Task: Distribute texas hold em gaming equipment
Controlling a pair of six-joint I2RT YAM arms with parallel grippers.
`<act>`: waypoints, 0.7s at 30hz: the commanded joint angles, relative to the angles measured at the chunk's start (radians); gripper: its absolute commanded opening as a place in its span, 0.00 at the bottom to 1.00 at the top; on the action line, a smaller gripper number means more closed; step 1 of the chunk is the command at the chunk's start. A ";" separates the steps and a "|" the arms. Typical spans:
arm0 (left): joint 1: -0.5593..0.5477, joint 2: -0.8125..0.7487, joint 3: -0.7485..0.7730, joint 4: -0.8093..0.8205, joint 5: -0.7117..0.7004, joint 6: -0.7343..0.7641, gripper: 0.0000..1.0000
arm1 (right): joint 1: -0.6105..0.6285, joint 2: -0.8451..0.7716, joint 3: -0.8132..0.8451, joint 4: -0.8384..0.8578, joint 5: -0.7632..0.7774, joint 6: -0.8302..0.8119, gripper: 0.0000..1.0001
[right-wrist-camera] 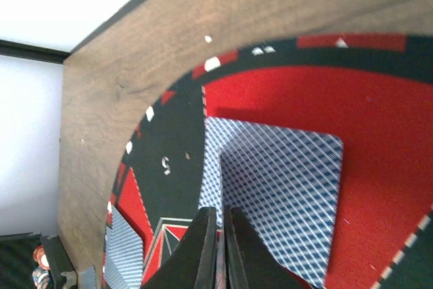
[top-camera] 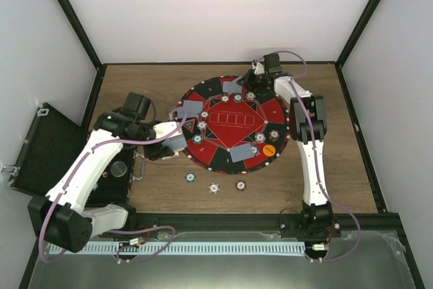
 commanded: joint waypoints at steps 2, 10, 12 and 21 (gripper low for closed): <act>-0.004 0.016 0.035 -0.005 0.006 0.007 0.04 | -0.003 0.050 0.138 -0.018 0.016 0.002 0.09; -0.003 0.018 0.034 -0.008 0.000 0.007 0.04 | -0.007 0.084 0.207 -0.074 0.052 -0.019 0.31; -0.004 0.019 0.035 -0.009 0.000 0.007 0.04 | -0.013 0.070 0.213 -0.102 0.087 -0.039 0.36; -0.004 0.011 0.030 -0.004 0.010 0.000 0.04 | -0.023 -0.104 0.150 -0.204 0.248 -0.130 0.46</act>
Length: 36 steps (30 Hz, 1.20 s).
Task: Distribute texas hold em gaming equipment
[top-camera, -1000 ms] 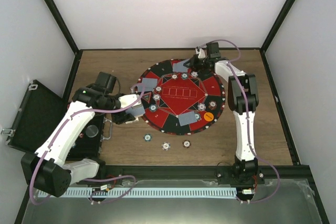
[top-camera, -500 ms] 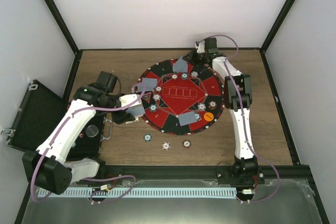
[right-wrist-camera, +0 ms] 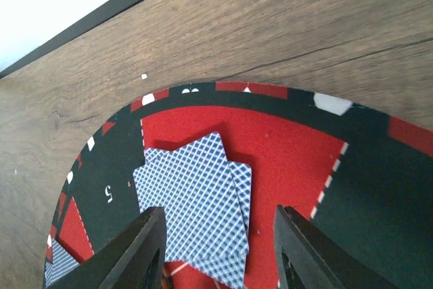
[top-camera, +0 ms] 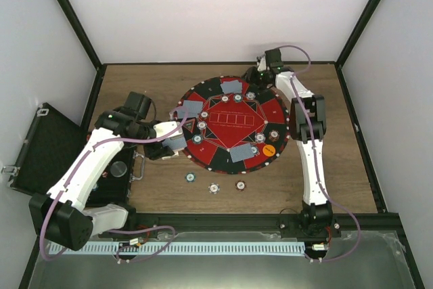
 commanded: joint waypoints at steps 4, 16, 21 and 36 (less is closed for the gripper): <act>-0.004 -0.012 0.023 0.002 0.028 -0.007 0.04 | -0.004 -0.300 -0.169 0.032 0.031 -0.029 0.48; -0.004 -0.033 0.015 0.012 0.054 -0.016 0.04 | 0.262 -0.871 -0.880 0.315 -0.115 0.121 0.75; -0.005 -0.034 0.012 0.013 0.058 -0.013 0.04 | 0.415 -0.998 -1.047 0.370 -0.134 0.199 0.83; -0.007 -0.040 0.012 0.013 0.061 -0.010 0.04 | 0.627 -0.981 -1.107 0.547 -0.198 0.361 0.84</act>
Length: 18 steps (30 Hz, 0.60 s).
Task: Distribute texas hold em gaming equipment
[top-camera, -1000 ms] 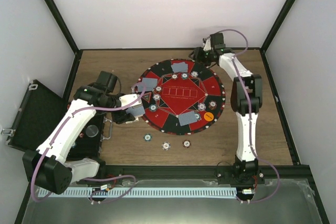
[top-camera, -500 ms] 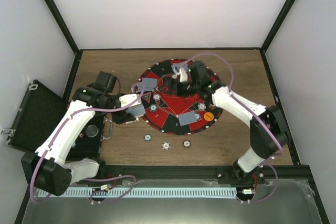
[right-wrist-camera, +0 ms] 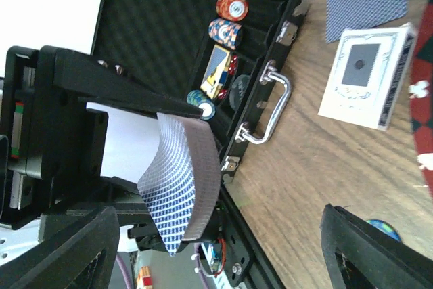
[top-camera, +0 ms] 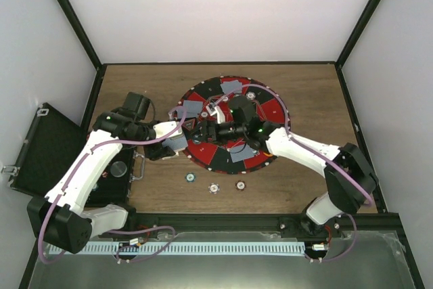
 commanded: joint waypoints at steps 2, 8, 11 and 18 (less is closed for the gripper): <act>-0.005 -0.021 0.014 0.011 0.024 -0.003 0.04 | 0.053 0.072 0.064 0.080 -0.037 0.048 0.83; -0.007 -0.021 0.015 0.010 0.023 0.001 0.04 | 0.081 0.146 0.094 0.154 -0.064 0.087 0.82; -0.007 -0.021 0.015 0.009 0.022 0.002 0.04 | 0.084 0.179 0.098 0.200 -0.084 0.117 0.81; -0.007 -0.024 0.011 0.008 0.023 0.006 0.04 | 0.083 0.232 0.112 0.234 -0.100 0.131 0.80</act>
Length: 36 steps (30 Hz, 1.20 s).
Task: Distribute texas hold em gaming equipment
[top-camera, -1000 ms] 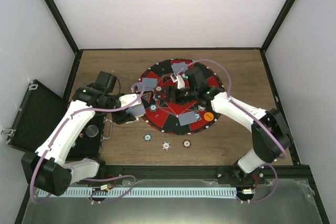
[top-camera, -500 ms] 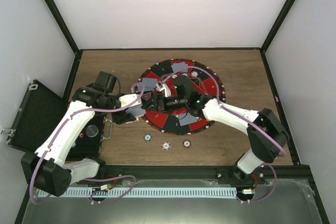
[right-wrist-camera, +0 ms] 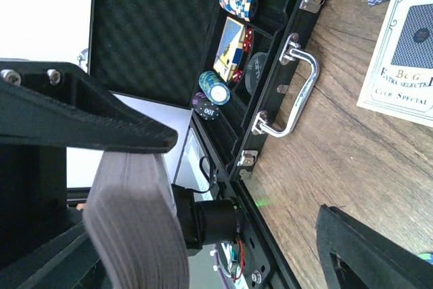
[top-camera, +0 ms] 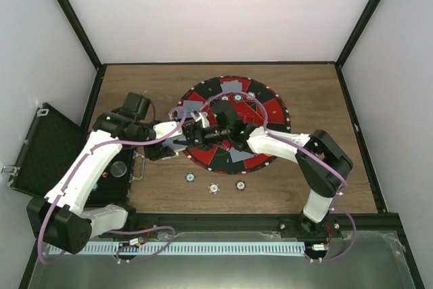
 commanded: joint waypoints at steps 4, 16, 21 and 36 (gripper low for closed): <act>-0.004 -0.022 0.013 0.009 0.024 0.007 0.04 | -0.001 0.039 0.038 0.050 -0.026 0.013 0.76; -0.003 -0.028 0.008 0.011 0.027 0.013 0.04 | -0.052 0.004 -0.044 -0.006 0.021 -0.032 0.67; -0.004 -0.026 0.008 0.013 0.032 0.010 0.04 | -0.063 -0.031 -0.056 -0.026 0.038 -0.043 0.60; -0.004 -0.020 -0.011 0.029 0.034 0.003 0.04 | -0.065 -0.160 -0.093 -0.060 0.097 -0.037 0.13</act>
